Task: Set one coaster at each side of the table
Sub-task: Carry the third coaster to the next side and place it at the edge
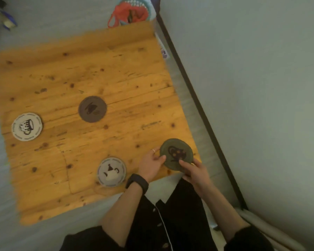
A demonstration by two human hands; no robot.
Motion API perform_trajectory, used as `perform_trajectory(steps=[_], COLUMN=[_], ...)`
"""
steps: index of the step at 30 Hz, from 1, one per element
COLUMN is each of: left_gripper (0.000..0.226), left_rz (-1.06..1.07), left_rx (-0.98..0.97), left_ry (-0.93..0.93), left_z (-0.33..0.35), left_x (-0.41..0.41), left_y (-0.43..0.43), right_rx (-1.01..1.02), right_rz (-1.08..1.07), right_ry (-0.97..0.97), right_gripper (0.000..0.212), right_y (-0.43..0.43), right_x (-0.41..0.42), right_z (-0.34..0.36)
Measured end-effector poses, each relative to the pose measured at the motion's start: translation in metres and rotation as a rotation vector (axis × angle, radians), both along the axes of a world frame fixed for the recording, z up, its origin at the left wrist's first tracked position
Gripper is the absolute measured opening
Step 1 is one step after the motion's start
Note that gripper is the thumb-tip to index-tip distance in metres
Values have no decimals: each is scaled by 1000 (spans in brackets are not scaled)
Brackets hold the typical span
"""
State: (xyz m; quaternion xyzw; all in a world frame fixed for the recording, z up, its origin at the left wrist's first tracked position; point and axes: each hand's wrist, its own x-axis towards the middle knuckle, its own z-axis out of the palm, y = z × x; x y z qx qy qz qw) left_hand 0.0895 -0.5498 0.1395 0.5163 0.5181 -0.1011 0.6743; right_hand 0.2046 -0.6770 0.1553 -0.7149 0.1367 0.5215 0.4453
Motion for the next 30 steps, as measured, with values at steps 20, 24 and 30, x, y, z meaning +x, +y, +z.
perform_trajectory(steps=[20, 24, 30], left_gripper=[35, 30, 36], left_rz=[547, 699, 999], left_rx=[-23, -3, 8], left_ry=[69, 34, 171], left_z=[-20, -21, -33], left_x=[237, 233, 226], left_y=[-86, -55, -4], right_rx=[-57, -31, 46], right_rz=[800, 988, 1391], right_ry=[-204, -284, -520], right_gripper=[24, 12, 11], right_y=[-25, 33, 144], right_x=[305, 315, 304], right_z=[-22, -34, -38])
